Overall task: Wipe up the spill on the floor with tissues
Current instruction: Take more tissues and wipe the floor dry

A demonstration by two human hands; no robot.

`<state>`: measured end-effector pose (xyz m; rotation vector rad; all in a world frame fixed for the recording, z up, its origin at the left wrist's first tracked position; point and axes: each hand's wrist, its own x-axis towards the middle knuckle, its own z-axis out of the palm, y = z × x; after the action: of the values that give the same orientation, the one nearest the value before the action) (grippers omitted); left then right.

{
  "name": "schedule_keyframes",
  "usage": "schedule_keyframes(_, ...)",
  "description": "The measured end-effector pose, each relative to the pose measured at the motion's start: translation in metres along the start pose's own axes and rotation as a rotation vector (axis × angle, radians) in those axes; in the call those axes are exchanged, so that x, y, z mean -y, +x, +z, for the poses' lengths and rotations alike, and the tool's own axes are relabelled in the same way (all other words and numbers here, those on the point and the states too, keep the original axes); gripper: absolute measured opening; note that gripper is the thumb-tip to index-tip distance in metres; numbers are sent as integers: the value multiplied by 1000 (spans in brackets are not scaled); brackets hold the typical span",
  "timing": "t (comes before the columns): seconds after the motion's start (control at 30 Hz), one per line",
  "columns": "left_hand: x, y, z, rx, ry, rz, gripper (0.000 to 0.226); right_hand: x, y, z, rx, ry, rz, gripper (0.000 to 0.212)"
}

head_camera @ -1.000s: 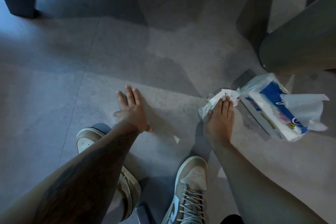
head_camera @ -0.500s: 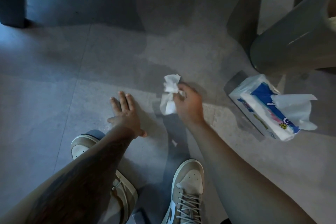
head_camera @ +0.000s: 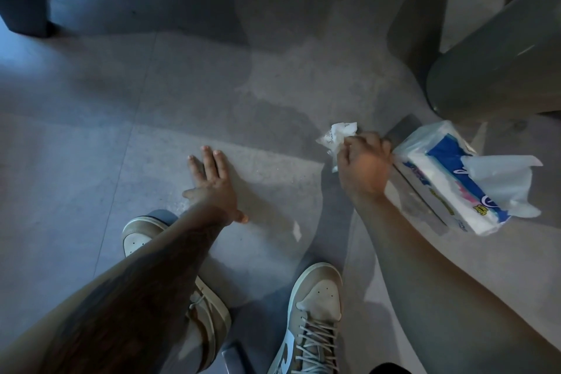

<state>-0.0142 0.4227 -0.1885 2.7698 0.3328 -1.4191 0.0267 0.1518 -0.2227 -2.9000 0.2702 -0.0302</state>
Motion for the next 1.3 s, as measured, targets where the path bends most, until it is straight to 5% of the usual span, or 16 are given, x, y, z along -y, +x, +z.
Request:
schedule_keyframes(0.13,-1,-1,0,-4,16,-4,156,15,0,-1,73,103,-8,26)
schedule_keyframes(0.23,-1,-2,-2,-5,21,-6,155,43,-16,2,326,263,-105,41)
schedule_keyframes(0.33,-1,-3,-2,-4,26,5,155,33,-60,-1,425,254,-164,32)
schedule_keyframes(0.57,-1,0,0,-15,33,12,157,-40,-66,-20,87,269,484,29)
schedule_keyframes(0.7,-1,-2,0,-23,35,8,155,13,-40,3,79,353,289,30)
schedule_keyframes(0.9,0,0,1,-25,25,14,155,50,-82,10,394,290,-326,26)
schedule_keyframes(1.1,-1,-2,-1,-26,17,8,156,-21,-50,-9,151,182,216,35)
schedule_keyframes(1.2,2,-3,-1,-28,9,7,155,14,-9,8,88,176,75,41)
schedule_keyframes(1.3,3,-3,0,-27,9,19,153,79,9,23,209,101,-159,35)
